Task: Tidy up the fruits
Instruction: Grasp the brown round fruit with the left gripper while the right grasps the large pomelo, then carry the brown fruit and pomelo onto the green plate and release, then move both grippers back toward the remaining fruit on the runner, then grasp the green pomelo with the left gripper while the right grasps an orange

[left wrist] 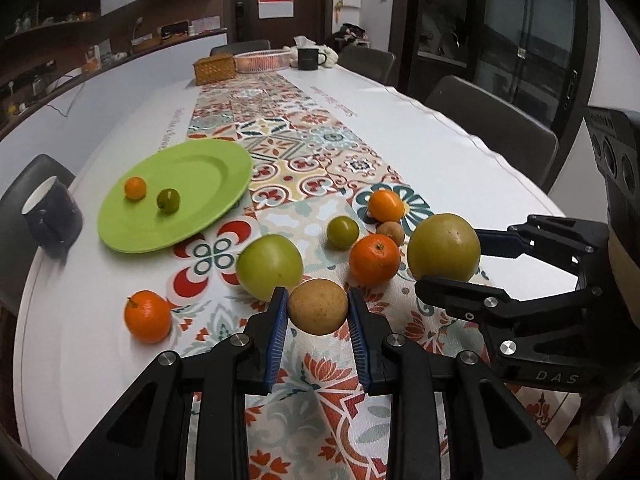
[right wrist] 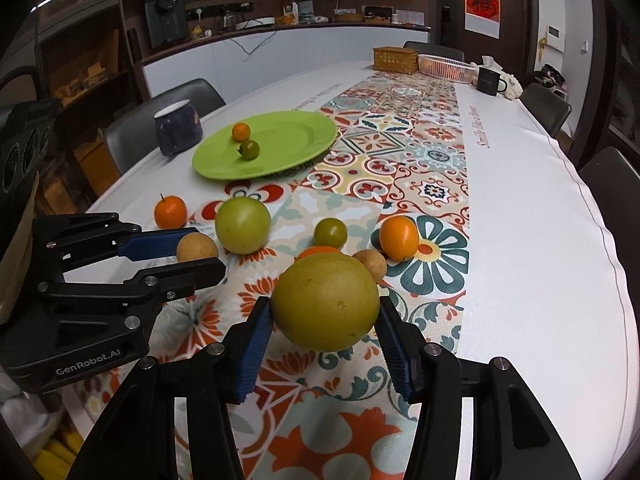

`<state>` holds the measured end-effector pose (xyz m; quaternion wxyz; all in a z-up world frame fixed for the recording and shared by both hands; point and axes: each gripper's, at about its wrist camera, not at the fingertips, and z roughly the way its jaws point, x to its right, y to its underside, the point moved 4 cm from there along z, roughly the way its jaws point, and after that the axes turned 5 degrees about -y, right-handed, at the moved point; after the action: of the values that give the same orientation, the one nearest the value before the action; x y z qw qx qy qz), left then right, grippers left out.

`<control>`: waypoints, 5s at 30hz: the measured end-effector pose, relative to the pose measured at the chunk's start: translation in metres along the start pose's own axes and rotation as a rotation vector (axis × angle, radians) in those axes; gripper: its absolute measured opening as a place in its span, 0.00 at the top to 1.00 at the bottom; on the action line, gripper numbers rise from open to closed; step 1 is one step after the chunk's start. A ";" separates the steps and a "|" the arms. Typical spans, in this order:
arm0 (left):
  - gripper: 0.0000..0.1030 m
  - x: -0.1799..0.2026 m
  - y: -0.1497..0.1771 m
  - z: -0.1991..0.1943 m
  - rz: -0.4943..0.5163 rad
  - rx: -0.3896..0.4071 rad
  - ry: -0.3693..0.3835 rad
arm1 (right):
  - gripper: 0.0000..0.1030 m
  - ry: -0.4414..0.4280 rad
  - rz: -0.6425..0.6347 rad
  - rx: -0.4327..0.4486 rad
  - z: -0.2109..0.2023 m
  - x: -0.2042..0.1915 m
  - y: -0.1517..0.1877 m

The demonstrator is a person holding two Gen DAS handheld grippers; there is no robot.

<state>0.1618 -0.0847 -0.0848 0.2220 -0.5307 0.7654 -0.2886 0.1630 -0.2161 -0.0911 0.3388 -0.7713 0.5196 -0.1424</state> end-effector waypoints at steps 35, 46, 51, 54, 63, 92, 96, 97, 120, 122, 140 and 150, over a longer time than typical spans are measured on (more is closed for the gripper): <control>0.71 -0.101 -0.088 -0.029 -0.010 0.203 -0.194 | 0.49 -0.062 -0.060 0.163 0.019 -0.042 -0.135; 0.71 -0.156 -0.113 0.018 -0.071 0.103 -0.186 | 0.49 -0.073 -0.052 0.082 0.075 -0.044 -0.186; 0.71 -0.170 -0.112 0.045 -0.073 0.057 -0.172 | 0.49 -0.058 -0.065 0.010 0.112 -0.048 -0.198; 0.71 -0.177 -0.108 0.059 -0.071 0.029 -0.189 | 0.49 -0.054 -0.062 -0.025 0.132 -0.050 -0.201; 0.71 -0.201 -0.089 0.105 -0.152 -0.097 -0.151 | 0.49 -0.022 -0.047 -0.126 0.175 -0.050 -0.194; 0.20 -0.138 -0.079 -0.033 -0.096 0.117 -0.220 | 0.26 0.078 -0.071 0.149 0.021 -0.044 -0.160; 0.18 -0.121 -0.075 -0.049 -0.069 0.147 -0.214 | 0.26 0.095 -0.065 0.186 -0.001 -0.043 -0.149; 0.17 -0.116 -0.073 -0.052 -0.064 0.153 -0.205 | 0.26 0.091 -0.058 0.191 -0.006 -0.043 -0.146; 0.14 -0.035 -0.027 -0.037 0.100 0.145 -0.069 | 0.26 0.149 -0.035 0.146 -0.042 -0.024 -0.055; 0.14 -0.034 -0.024 -0.031 0.111 0.141 -0.074 | 0.26 0.153 -0.045 0.131 -0.038 -0.024 -0.048; 0.15 -0.028 -0.013 0.038 0.197 0.020 -0.024 | 0.34 0.077 0.011 -0.039 0.027 -0.004 -0.017; 0.26 -0.026 -0.014 0.069 0.168 -0.057 0.013 | 0.43 0.046 0.027 -0.090 0.050 0.004 -0.011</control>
<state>0.2246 -0.0782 -0.1256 0.2252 -0.4689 0.8164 -0.2507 0.2008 -0.1986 -0.1204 0.2936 -0.7751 0.5436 -0.1320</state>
